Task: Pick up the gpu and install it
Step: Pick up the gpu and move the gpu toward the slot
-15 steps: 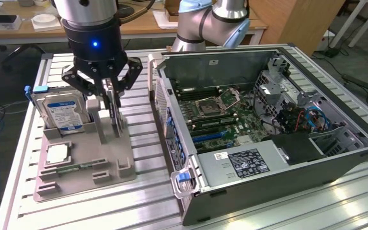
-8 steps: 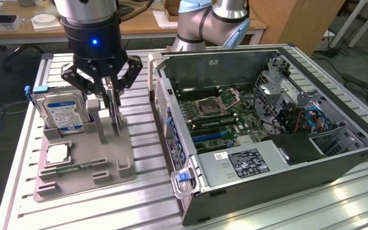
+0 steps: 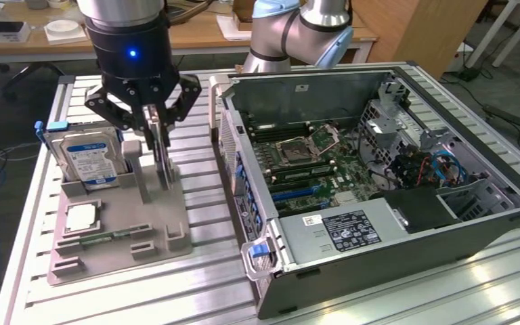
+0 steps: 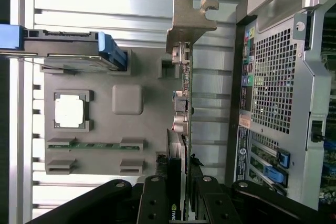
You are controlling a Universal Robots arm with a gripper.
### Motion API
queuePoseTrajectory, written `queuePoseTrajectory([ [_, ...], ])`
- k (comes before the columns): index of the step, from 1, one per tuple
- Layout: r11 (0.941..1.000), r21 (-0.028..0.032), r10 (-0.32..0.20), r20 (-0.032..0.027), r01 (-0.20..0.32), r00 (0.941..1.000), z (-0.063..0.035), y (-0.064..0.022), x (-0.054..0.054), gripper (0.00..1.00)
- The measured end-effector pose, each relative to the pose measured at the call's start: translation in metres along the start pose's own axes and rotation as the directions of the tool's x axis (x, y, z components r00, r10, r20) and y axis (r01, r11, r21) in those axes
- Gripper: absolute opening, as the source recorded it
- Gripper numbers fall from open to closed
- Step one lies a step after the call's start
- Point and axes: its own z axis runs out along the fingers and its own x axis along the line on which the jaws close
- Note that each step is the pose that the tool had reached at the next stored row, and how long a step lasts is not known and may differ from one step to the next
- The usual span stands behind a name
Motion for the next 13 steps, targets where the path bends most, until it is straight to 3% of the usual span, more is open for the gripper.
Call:
queuePoseTrajectory([
  [13,1.0,-0.0004,0.0,0.0,0.0,1.0,-0.0083,0.0001,-0.0004,0.26],
])
